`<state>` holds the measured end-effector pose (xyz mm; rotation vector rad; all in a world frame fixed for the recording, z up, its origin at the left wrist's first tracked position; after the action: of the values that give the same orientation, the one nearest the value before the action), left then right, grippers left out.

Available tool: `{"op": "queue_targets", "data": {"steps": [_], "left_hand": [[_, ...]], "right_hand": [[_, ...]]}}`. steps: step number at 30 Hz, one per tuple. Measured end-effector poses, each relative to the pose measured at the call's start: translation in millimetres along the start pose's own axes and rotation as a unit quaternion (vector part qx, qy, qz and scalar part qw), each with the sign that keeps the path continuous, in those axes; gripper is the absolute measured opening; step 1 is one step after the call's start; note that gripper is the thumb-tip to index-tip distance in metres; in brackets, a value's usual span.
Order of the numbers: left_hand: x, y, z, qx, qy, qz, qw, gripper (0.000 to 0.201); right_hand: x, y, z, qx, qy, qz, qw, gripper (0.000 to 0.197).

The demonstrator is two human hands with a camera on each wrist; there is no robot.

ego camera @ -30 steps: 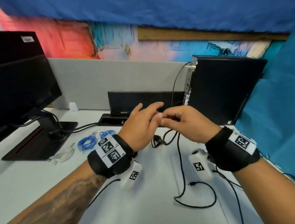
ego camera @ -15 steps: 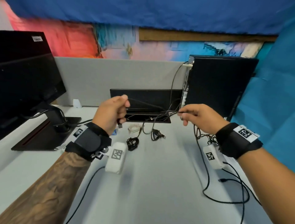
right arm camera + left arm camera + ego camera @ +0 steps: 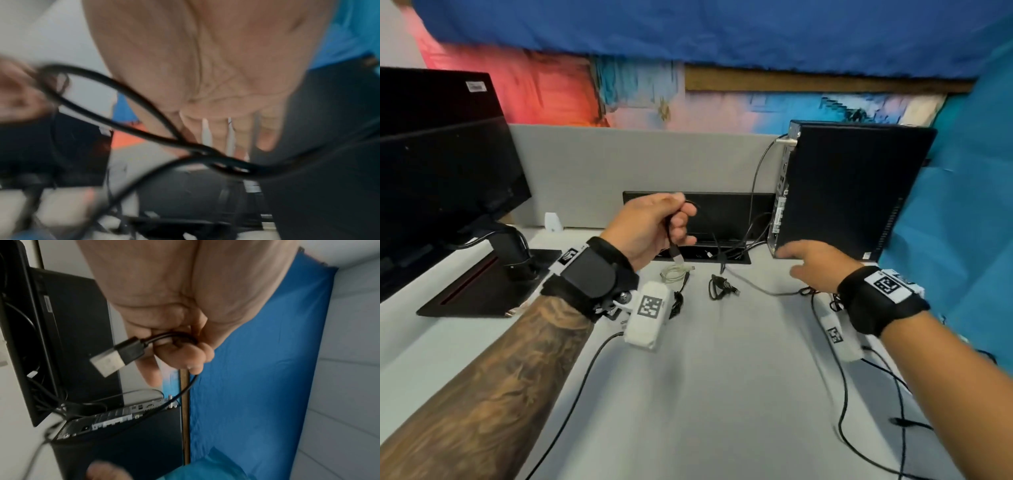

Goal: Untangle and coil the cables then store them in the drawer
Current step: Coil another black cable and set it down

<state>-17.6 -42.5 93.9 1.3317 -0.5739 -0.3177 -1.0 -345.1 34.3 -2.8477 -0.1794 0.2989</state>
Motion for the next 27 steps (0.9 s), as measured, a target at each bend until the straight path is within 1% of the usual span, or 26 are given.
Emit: {"op": "queue_targets", "data": {"steps": [1, 2, 3, 4, 5, 6, 7, 8, 10, 11, 12, 13, 14, 16, 17, 18, 19, 20, 21, 22, 23, 25, 27], "left_hand": [[4, -2, 6, 0.006, -0.014, -0.007, 1.000, 0.027], [8, -4, 12, 0.014, -0.028, -0.014, 0.999, 0.027], [12, -6, 17, 0.024, -0.040, -0.019, 0.999, 0.027], [16, -8, 20, 0.031, -0.049, -0.019, 0.998, 0.026], [19, -10, 22, 0.034, -0.058, -0.013, 0.998, 0.025], [21, -10, 23, 0.032, -0.063, -0.004, 0.997, 0.024], [23, -9, 23, 0.029, -0.065, 0.007, 0.997, 0.023], [24, -8, 20, 0.029, -0.059, 0.018, 0.998, 0.022], [26, -6, 11, 0.032, -0.034, 0.028, 0.999, 0.022], [26, -7, 6, 0.040, -0.020, 0.025, 0.999, 0.022], [25, -8, 0, 0.061, -0.011, 0.019, 0.998, 0.023], [24, -10, -5, 0.094, -0.009, 0.006, 0.995, 0.025], [21, -14, -7, 0.131, -0.018, -0.014, 0.991, 0.026], [14, -22, -4, 0.166, -0.071, -0.077, 0.980, 0.031], [10, -27, -1, 0.152, -0.105, -0.112, 0.976, 0.033], [6, -30, 2, 0.119, -0.136, -0.138, 0.974, 0.034], [3, -32, 5, 0.068, -0.163, -0.148, 0.973, 0.031], [1, -31, 7, 0.004, -0.184, -0.139, 0.973, 0.026], [2, -29, 8, -0.062, -0.199, -0.114, 0.971, 0.022], [4, -26, 8, -0.119, -0.202, -0.083, 0.969, 0.021], [7, -23, 8, -0.160, -0.194, -0.052, 0.967, 0.021], [14, -20, 9, -0.201, -0.155, 0.003, 0.967, 0.020], [25, -22, 8, -0.221, -0.097, 0.047, 0.969, 0.022]], "right_hand": [[-8, -17, 0, 0.079, 0.027, -0.071, 0.994, 0.047], [-16, -37, 0, 0.162, 0.031, -0.134, 0.977, 0.050], [-25, -56, 2, 0.240, 0.012, -0.184, 0.953, 0.050], [-30, -74, 5, 0.307, -0.018, -0.226, 0.924, 0.047], [-35, -89, 9, 0.357, -0.045, -0.250, 0.899, 0.040], [-37, -98, 12, 0.400, -0.060, -0.262, 0.876, 0.034], [-40, -104, 14, 0.449, -0.075, -0.265, 0.850, 0.032], [-44, -107, 17, 0.511, -0.097, -0.262, 0.813, 0.033], [-49, -107, 16, 0.633, -0.139, -0.264, 0.714, 0.037], [-53, -106, 14, 0.670, -0.148, -0.264, 0.678, 0.040], [-54, -103, 11, 0.687, -0.144, -0.259, 0.664, 0.040], [-54, -99, 6, 0.685, -0.124, -0.253, 0.671, 0.036], [-52, -94, -1, 0.662, -0.085, -0.244, 0.703, 0.030], [-46, -81, -12, 0.553, 0.029, -0.206, 0.807, 0.024], [-43, -77, -16, 0.485, 0.086, -0.182, 0.851, 0.023], [-39, -75, -18, 0.429, 0.134, -0.162, 0.878, 0.021], [-34, -75, -16, 0.392, 0.169, -0.150, 0.892, 0.019], [-30, -76, -13, 0.367, 0.188, -0.147, 0.899, 0.018], [-26, -80, -7, 0.349, 0.188, -0.148, 0.906, 0.017], [-21, -85, 2, 0.336, 0.169, -0.151, 0.914, 0.019], [-17, -91, 13, 0.328, 0.135, -0.154, 0.922, 0.022], [-12, -104, 35, 0.305, 0.070, -0.170, 0.934, 0.026], [-12, -114, 50, 0.280, 0.035, -0.197, 0.939, 0.028]]}}
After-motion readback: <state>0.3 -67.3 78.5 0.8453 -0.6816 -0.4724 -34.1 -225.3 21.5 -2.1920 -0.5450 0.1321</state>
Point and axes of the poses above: each hand's wrist, its own x-axis towards the middle knuckle, its own z-axis out of the palm, y = z × x, the point moved 2 cm from there along x, towards the middle knuckle, and after that the axes turned 12 degrees about -y, right-handed, at the moved point
